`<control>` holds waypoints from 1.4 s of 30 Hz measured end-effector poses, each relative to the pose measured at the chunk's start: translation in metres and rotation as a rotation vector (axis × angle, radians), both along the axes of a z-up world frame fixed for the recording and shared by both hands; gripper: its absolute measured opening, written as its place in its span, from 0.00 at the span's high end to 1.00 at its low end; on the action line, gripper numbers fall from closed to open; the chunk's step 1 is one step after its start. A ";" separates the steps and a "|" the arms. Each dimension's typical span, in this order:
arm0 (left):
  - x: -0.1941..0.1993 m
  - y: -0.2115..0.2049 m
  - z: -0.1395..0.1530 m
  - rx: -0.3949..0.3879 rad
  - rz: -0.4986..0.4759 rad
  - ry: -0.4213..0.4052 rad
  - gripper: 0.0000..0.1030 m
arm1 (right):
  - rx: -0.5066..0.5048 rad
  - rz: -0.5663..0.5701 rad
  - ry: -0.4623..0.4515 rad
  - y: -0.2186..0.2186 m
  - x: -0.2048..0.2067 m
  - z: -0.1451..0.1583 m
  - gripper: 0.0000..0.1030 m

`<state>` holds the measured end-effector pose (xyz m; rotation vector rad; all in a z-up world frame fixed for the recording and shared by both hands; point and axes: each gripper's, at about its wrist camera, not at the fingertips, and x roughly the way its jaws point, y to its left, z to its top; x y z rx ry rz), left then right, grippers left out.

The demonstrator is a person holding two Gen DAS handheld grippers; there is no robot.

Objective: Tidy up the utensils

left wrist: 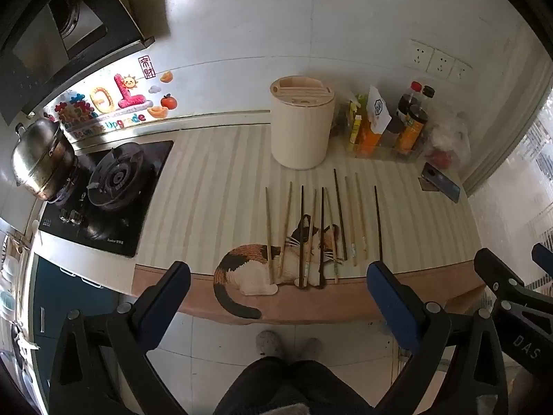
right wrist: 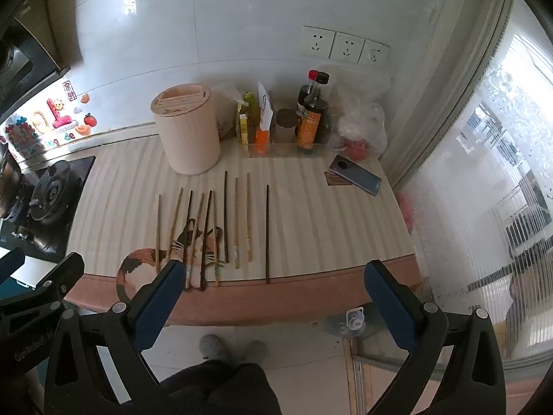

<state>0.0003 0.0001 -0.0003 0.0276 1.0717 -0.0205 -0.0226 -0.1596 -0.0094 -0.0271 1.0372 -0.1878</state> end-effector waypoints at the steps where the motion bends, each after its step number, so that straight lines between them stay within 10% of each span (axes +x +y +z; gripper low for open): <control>1: 0.000 0.000 0.000 -0.002 0.001 0.001 0.00 | 0.006 0.000 -0.007 0.000 0.000 0.000 0.00; 42: -0.009 0.015 0.013 0.005 0.015 -0.054 0.00 | 0.001 -0.004 -0.046 0.009 -0.011 0.012 0.00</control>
